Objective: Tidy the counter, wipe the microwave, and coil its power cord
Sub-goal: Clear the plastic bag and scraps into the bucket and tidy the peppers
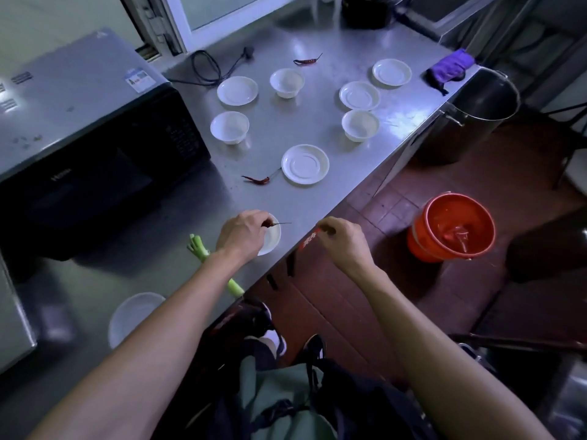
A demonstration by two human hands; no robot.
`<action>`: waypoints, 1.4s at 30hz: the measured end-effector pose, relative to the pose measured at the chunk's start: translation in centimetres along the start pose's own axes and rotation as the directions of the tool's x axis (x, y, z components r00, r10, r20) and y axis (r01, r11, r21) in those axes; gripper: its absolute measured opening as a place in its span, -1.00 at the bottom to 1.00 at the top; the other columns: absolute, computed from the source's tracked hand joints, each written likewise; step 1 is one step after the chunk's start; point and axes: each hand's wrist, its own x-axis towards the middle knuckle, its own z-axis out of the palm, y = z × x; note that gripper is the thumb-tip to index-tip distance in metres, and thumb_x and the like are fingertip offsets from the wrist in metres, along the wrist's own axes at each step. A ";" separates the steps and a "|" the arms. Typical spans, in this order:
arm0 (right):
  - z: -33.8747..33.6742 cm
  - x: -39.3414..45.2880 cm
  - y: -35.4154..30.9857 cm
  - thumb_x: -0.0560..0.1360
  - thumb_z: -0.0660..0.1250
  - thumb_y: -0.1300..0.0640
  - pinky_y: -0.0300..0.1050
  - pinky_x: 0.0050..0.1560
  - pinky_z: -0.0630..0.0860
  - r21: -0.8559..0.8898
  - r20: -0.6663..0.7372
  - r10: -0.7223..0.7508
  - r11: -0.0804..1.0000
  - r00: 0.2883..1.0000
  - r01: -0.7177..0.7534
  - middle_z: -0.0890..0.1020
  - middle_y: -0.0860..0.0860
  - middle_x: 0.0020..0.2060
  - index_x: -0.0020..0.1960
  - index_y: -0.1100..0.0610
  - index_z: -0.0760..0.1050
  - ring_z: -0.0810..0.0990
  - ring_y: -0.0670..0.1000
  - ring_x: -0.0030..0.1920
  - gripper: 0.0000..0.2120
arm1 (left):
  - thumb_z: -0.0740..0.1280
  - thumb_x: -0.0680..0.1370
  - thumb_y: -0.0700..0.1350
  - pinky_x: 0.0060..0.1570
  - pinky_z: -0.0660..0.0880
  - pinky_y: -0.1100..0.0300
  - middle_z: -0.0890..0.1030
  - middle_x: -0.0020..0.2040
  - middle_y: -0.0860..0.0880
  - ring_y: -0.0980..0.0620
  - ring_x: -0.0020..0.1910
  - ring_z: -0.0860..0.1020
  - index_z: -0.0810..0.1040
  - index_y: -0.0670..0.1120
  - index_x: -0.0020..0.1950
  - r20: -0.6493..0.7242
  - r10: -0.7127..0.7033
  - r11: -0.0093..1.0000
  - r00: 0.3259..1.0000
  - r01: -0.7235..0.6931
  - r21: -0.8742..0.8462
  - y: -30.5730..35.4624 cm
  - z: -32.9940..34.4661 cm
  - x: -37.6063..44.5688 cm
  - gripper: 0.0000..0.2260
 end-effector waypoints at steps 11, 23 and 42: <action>3.7 9.8 -3.7 0.53 0.33 0.14 -0.05 0.10 0.53 -0.071 0.178 -0.063 0.994 0.982 0.077 0.64 -0.03 0.11 0.21 0.03 0.60 0.58 -0.01 0.10 -0.74 | 0.30 0.56 -0.21 0.04 0.53 0.00 0.64 0.10 0.01 -0.11 0.10 0.57 0.63 -0.01 0.13 -0.004 -0.141 0.983 0.990 0.139 -0.119 -6.5 -0.8 6.7 -0.78; 9.0 18.3 -8.3 0.51 0.33 0.19 -0.03 0.07 0.47 -0.219 0.324 -0.184 0.940 0.928 0.263 0.64 0.03 0.14 0.23 0.10 0.58 0.51 0.08 0.21 -0.71 | 0.36 0.54 -0.23 -0.07 0.51 0.09 0.65 0.01 0.03 -0.09 0.03 0.59 0.65 -0.01 0.08 -0.053 -0.327 0.932 0.943 0.313 -0.185 -12.7 -0.8 6.7 -0.82; 13.1 24.9 -7.8 0.53 0.19 0.29 0.05 -0.03 0.42 -0.308 0.564 -0.317 0.775 0.762 0.551 0.58 0.12 0.01 0.09 0.18 0.56 0.46 0.22 0.12 -0.78 | 0.36 0.53 -0.25 0.03 0.49 0.11 0.66 0.06 0.05 -0.04 0.08 0.56 0.63 -0.04 0.08 -0.101 -0.637 0.764 0.764 0.609 -0.211 -10.5 0.7 5.1 -0.82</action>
